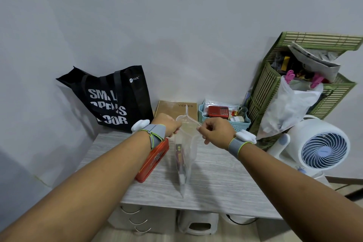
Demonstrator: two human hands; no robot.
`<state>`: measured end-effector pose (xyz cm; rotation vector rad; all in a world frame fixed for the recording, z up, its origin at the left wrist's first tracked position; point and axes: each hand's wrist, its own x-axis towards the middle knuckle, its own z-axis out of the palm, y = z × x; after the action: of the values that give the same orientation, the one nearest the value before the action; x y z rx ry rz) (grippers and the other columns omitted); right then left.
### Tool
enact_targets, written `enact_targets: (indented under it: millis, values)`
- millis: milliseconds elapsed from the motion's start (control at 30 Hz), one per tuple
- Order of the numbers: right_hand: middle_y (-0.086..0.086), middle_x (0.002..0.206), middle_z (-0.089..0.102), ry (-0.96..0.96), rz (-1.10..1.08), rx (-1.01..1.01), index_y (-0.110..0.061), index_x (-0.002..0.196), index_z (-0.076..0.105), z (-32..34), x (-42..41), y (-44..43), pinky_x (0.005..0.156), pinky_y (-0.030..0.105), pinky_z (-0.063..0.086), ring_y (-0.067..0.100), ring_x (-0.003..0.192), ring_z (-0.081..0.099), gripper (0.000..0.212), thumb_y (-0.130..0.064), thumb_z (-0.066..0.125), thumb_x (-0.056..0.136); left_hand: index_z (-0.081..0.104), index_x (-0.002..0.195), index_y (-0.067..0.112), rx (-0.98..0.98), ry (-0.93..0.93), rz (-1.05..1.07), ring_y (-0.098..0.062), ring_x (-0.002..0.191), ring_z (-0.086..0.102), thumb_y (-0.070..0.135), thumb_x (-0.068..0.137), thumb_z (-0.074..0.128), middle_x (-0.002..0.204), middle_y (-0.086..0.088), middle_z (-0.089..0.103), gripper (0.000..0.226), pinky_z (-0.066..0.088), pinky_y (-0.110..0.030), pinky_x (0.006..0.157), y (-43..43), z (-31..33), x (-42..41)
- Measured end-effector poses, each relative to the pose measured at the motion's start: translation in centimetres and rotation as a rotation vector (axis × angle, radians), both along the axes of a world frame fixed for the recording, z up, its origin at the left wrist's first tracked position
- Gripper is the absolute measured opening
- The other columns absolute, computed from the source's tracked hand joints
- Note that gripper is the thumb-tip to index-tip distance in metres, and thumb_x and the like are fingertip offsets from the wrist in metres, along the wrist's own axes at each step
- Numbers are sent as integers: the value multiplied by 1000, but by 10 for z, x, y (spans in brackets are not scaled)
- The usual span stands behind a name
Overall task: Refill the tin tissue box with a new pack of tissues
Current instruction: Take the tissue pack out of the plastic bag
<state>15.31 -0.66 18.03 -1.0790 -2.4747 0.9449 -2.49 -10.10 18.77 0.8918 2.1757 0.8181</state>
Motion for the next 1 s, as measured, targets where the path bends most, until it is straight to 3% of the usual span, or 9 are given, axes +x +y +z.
enact_targets:
  millis: [100,167,400,500,600,734,900,1001]
  values:
    - [2,66,74,-28,-48,15,-11,73,67,-2,3,6,64,26,57,6,53,70,24,-31,68,86,56,51,14,-36,46,5,-17,43,46,21,81,59,33,6,50,31,38,-20,47,-5,1,-4]
    - [3,64,73,-51,-78,23,-9,72,67,-2,6,10,63,27,57,6,51,70,21,-27,68,83,56,49,15,-58,93,12,-18,42,46,25,82,60,29,6,47,35,38,-21,49,-8,0,-9]
    - [-1,55,62,-125,-157,85,-16,59,60,0,19,25,58,29,52,15,56,62,23,-26,71,76,60,58,13,-119,173,53,-22,52,50,43,85,63,53,-1,56,40,41,-25,56,-17,0,-26]
    - [-3,55,56,-131,-144,77,-17,55,56,-2,15,25,52,24,41,14,55,51,30,-29,72,76,60,60,13,-72,117,18,-18,50,49,32,85,62,55,-1,57,32,39,-21,50,-15,0,-23]
    - [-2,59,59,-117,-114,76,-17,59,56,-3,7,20,51,24,37,13,57,52,33,-35,78,77,62,61,14,-10,45,-23,-16,47,48,23,82,61,56,-2,58,23,37,-16,44,-12,-1,-16]
    - [-4,68,59,-62,-121,118,-20,71,54,-6,-4,16,56,29,42,15,62,51,29,-31,81,73,63,62,11,67,11,-71,-14,45,47,14,81,60,55,-4,56,19,34,-11,36,-8,-3,-6]
    - [-7,69,59,-103,-107,163,-22,70,52,-9,-7,21,62,28,42,20,69,56,20,-15,69,78,62,59,11,69,19,-86,-13,43,47,14,80,59,51,-1,55,22,34,-11,37,-8,-5,-7]
    - [0,76,64,-181,-160,223,-19,73,58,-11,2,31,61,27,38,25,74,57,13,-6,59,76,62,56,14,33,127,15,-22,50,49,21,78,59,52,-3,56,23,39,-21,50,-9,-6,-20]
